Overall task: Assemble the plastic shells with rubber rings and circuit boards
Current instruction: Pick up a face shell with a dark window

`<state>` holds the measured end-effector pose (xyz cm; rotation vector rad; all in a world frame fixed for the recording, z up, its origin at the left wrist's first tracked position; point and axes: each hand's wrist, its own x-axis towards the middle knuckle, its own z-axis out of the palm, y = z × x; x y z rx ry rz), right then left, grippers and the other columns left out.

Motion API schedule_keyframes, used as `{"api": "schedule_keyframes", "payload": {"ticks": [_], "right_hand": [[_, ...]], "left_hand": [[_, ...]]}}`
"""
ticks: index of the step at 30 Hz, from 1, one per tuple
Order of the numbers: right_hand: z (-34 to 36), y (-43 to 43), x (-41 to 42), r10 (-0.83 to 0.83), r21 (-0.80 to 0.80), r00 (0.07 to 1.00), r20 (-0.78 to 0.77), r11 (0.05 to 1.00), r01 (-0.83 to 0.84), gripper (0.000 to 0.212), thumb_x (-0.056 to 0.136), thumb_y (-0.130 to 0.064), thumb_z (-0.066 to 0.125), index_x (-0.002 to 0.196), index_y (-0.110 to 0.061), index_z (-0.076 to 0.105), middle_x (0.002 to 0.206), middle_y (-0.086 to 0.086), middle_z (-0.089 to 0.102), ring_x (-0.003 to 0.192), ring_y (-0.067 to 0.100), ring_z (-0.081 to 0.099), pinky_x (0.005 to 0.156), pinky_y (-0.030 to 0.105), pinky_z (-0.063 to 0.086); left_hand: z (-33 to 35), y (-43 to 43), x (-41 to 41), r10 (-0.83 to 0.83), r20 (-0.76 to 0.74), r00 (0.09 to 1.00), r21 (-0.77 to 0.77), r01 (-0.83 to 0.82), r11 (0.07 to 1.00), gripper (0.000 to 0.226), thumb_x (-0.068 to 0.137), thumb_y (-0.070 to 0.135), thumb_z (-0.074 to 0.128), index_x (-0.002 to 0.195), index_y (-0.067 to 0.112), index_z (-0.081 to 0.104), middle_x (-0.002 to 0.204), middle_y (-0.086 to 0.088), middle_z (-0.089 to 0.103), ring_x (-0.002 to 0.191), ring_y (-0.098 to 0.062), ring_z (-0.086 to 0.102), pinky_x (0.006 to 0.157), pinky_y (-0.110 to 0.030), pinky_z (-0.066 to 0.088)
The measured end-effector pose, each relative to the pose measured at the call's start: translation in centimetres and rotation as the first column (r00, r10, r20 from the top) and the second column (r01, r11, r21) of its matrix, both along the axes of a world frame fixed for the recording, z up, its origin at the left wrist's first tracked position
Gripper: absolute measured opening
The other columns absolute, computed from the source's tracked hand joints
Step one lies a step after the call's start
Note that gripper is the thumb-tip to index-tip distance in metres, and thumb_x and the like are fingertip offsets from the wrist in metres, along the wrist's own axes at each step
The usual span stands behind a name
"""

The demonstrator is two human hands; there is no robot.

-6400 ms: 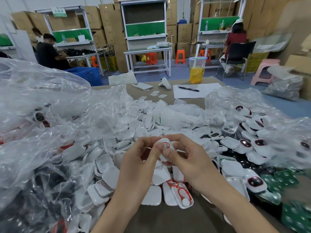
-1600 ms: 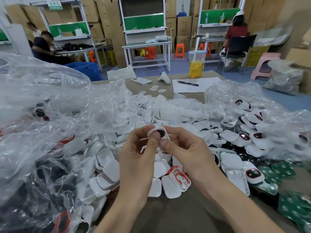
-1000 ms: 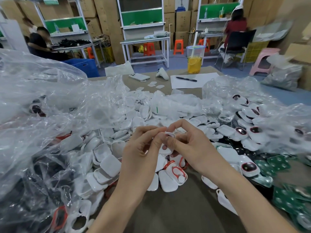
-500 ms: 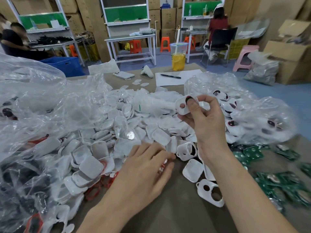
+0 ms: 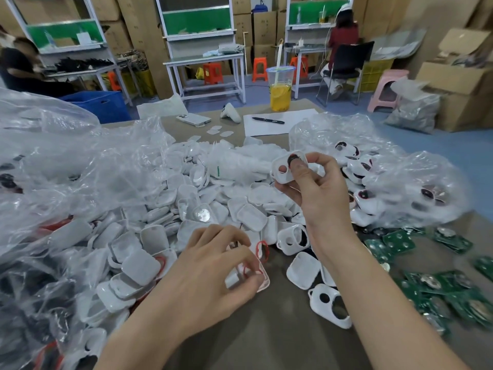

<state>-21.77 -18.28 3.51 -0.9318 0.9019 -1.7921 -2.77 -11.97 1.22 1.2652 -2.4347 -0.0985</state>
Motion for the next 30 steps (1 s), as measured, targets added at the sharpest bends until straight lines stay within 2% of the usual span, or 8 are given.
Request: {"api": "schedule_keyframes", "payload": {"ticks": [8,11,14,16,18,22,25,30], "right_hand": [[-0.3,0.2,0.7,0.079,0.046,0.997,-0.017,0.996,-0.078,0.011,0.099,-0.011,0.06,0.106,-0.018,0.064,0.073,-0.002,0.071,0.079,0.017,0.074,0.072,0.025,0.059],[-0.5,0.2,1.1,0.105,0.091,0.994,-0.022,0.991,-0.103,0.006,0.099,-0.011,0.061,0.102,-0.016,0.061,0.088,0.006,0.068,0.077,0.018,0.073,0.071,0.025,0.059],[-0.7,0.4,1.6,0.175,0.14,0.984,-0.035,0.976,-0.169,0.005,0.097,-0.01,0.063,0.1,-0.012,0.06,0.101,0.012,0.06,0.078,0.021,0.073,0.072,0.028,0.06],[-0.8,0.7,2.1,0.229,0.143,0.973,-0.023,0.964,-0.223,0.005,0.096,-0.008,0.064,0.099,-0.009,0.06,0.101,0.014,0.06,0.076,0.021,0.072,0.069,0.029,0.06],[-0.9,1.0,2.7,0.269,0.146,0.963,-0.024,0.954,-0.263,0.006,0.095,-0.006,0.064,0.099,-0.009,0.061,0.102,0.015,0.06,0.072,0.019,0.072,0.066,0.028,0.06],[-0.9,1.5,3.6,0.313,0.16,0.949,-0.047,0.94,-0.302,0.005,0.094,-0.007,0.066,0.097,-0.01,0.063,0.102,0.014,0.065,0.075,0.022,0.074,0.065,0.026,0.06],[-1.0,1.6,3.7,0.327,0.159,0.944,-0.044,0.935,-0.317,0.006,0.094,-0.009,0.067,0.098,-0.009,0.064,0.106,0.017,0.068,0.083,0.026,0.075,0.067,0.027,0.06],[-1.0,1.7,3.8,0.345,0.146,0.939,0.02,0.928,-0.344,0.006,0.093,-0.01,0.067,0.098,-0.008,0.063,0.101,0.018,0.071,0.088,0.031,0.075,0.07,0.03,0.061]], "left_hand": [[0.0,-0.2,-0.2,-0.047,-0.005,0.999,0.063,0.047,0.997,0.038,0.089,0.06,0.041,0.089,0.04,0.074,0.116,0.025,0.06,0.117,0.002,0.044,0.106,-0.02,0.028],[-0.3,-0.3,-0.2,-0.067,-0.018,0.998,0.047,0.068,0.997,0.036,0.091,0.054,0.042,0.087,0.035,0.072,0.118,0.025,0.06,0.118,0.003,0.042,0.105,-0.022,0.032],[0.3,0.1,-0.4,0.015,-0.264,0.964,0.098,0.012,0.995,0.024,0.094,0.051,0.049,0.087,0.036,0.067,0.116,0.027,0.063,0.118,0.008,0.045,0.095,-0.009,0.032],[1.0,0.1,-0.6,0.197,-0.547,0.814,0.211,-0.093,0.973,0.015,0.096,0.046,0.056,0.089,0.036,0.065,0.104,0.025,0.07,0.103,0.006,0.059,0.08,-0.004,0.038],[1.6,-0.4,-0.5,0.311,-0.774,0.552,0.314,-0.092,0.945,0.016,0.099,0.034,0.058,0.087,0.028,0.067,0.089,0.011,0.075,0.076,-0.001,0.067,0.068,-0.008,0.046],[2.4,-1.4,-0.1,0.517,-0.856,0.013,0.496,0.3,0.815,0.02,0.085,0.025,0.066,0.068,0.02,0.077,0.072,-0.003,0.07,0.058,-0.01,0.062,0.059,-0.019,0.054],[2.2,-2.0,0.5,0.606,-0.789,-0.102,0.519,0.419,0.745,0.015,0.079,0.023,0.071,0.068,0.016,0.079,0.075,-0.005,0.07,0.06,-0.009,0.064,0.06,-0.02,0.056],[1.7,-2.4,0.4,0.657,-0.739,-0.149,0.534,0.463,0.707,0.013,0.075,0.021,0.075,0.065,0.014,0.078,0.074,-0.007,0.07,0.058,-0.01,0.065,0.057,-0.021,0.055]]}}
